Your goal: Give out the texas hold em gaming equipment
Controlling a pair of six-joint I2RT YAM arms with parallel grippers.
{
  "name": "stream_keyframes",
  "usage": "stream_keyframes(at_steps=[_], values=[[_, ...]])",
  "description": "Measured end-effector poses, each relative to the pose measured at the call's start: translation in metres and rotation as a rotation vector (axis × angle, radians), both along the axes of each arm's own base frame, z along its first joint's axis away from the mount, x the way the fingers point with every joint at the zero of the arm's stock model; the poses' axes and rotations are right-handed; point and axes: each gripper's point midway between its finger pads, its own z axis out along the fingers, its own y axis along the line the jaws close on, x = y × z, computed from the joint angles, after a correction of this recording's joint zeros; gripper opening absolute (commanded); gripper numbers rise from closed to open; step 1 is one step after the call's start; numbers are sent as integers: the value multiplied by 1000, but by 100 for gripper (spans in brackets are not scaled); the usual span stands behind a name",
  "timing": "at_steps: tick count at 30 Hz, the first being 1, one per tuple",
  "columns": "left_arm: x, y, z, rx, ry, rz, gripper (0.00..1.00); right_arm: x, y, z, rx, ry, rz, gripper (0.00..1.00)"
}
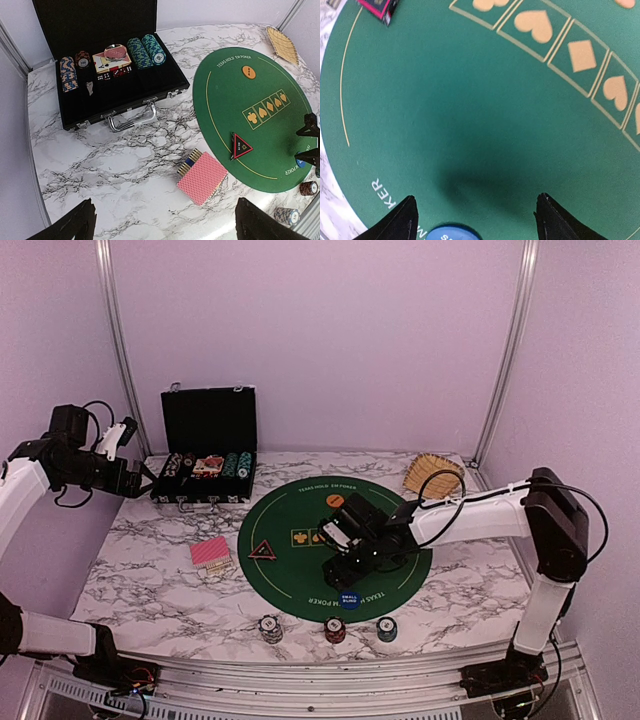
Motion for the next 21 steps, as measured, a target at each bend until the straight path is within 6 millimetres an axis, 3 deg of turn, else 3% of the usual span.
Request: stream_keyframes(at_steps=[5,21], values=[[0,0,0,-1,0,0,99,-23,-5,-14,-50,49,38,77],[2,-1,11,-6,-23,-4,99,-50,-14,-24,-100,77,81,70]])
